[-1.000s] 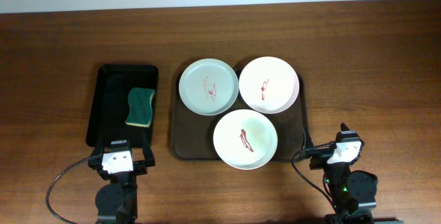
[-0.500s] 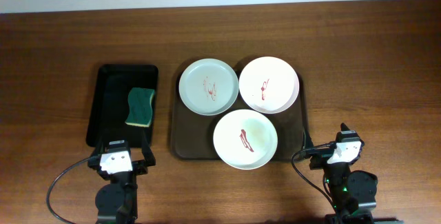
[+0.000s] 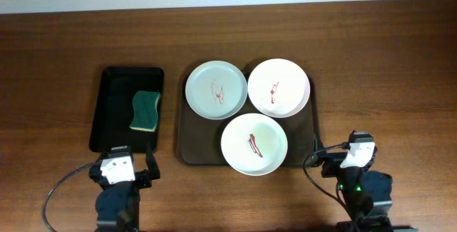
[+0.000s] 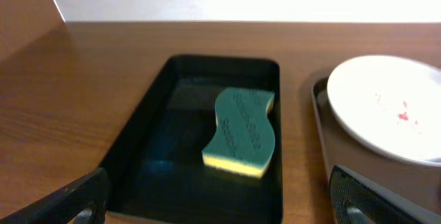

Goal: Clean dirty plates on tray and stack at the side
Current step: 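Move the left gripper over the green sponge in the black tray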

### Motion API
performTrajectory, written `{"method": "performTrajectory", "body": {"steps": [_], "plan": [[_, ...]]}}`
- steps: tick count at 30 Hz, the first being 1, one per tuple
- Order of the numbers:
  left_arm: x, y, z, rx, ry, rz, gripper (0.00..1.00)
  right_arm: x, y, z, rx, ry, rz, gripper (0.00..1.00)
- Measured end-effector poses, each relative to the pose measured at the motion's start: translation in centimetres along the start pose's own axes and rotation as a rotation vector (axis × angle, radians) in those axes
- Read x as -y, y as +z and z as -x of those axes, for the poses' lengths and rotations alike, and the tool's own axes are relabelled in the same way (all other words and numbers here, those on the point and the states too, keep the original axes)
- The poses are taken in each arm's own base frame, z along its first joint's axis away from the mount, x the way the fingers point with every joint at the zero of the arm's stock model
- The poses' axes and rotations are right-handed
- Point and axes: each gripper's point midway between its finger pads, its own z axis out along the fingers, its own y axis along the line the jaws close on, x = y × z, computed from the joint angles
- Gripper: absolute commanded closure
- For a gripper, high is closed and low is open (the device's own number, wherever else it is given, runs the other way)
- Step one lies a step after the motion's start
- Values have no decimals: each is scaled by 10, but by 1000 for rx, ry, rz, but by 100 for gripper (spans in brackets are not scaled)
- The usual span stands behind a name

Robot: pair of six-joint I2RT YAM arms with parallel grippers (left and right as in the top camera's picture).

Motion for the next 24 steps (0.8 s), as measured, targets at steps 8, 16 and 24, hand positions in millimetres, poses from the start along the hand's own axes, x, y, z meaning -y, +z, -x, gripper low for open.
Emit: {"method": "performTrajectory", "body": {"steps": [8,16,24], "plan": [[0,-3,22,-18,-9,0,0,-7,-2,17,-175,11,19,1],[10,10,54,-190,13,-34,1,-14,-5,28,-428,28,32,1],[26,20,65,-471,48,-96,1,-25,-11,60,-605,53,62,1]]}}
